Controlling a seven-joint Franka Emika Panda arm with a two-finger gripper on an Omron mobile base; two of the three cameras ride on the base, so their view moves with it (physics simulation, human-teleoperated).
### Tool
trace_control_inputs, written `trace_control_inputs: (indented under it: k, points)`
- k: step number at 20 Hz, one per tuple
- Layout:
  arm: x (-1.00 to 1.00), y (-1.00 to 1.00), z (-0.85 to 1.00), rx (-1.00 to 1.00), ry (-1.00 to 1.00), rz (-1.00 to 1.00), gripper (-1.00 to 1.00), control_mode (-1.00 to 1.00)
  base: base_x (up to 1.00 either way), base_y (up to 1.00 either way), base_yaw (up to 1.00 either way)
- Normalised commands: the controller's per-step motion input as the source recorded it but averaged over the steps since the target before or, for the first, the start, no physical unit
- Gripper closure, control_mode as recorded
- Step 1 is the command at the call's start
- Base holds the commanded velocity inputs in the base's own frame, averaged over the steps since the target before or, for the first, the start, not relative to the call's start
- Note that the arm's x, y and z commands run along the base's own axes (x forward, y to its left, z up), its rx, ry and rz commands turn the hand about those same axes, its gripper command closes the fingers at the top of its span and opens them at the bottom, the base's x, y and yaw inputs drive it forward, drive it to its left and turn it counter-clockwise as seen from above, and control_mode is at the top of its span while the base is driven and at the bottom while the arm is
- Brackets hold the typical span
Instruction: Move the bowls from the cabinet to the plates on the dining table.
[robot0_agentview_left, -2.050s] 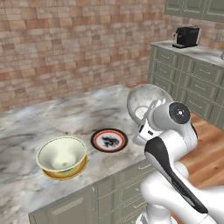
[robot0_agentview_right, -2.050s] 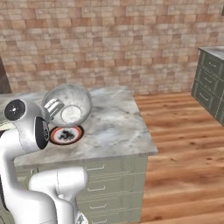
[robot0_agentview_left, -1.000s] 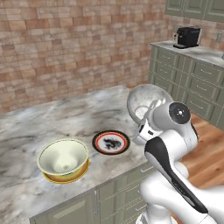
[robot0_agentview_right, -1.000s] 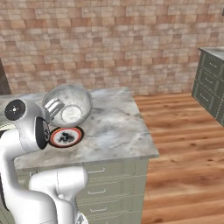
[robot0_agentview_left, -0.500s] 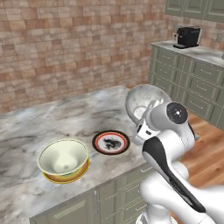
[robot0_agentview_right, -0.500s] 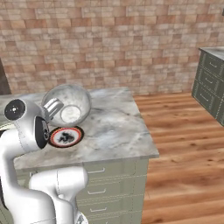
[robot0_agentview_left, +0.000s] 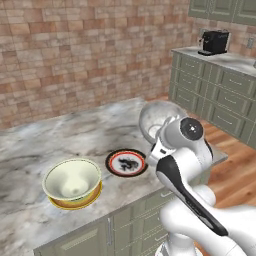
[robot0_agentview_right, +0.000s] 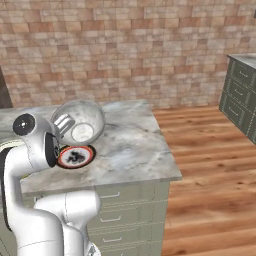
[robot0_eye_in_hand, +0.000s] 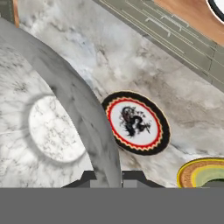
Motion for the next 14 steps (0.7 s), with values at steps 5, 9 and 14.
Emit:
trace_control_inputs:
  k: [5, 9, 14]
  points:
    - [0.12, 0.00, -0.33, 0.00, 0.00, 0.03, 1.00, -1.00, 0.00, 0.00, 0.00]
    - [0.18, 0.00, -0.22, 0.00, 0.00, 0.02, 1.00, -1.00, 0.00, 0.00, 0.00]
    - [0.22, 0.06, -0.31, -0.03, 0.00, 0.03, 1.00, -1.00, 0.00, 0.00, 0.00]
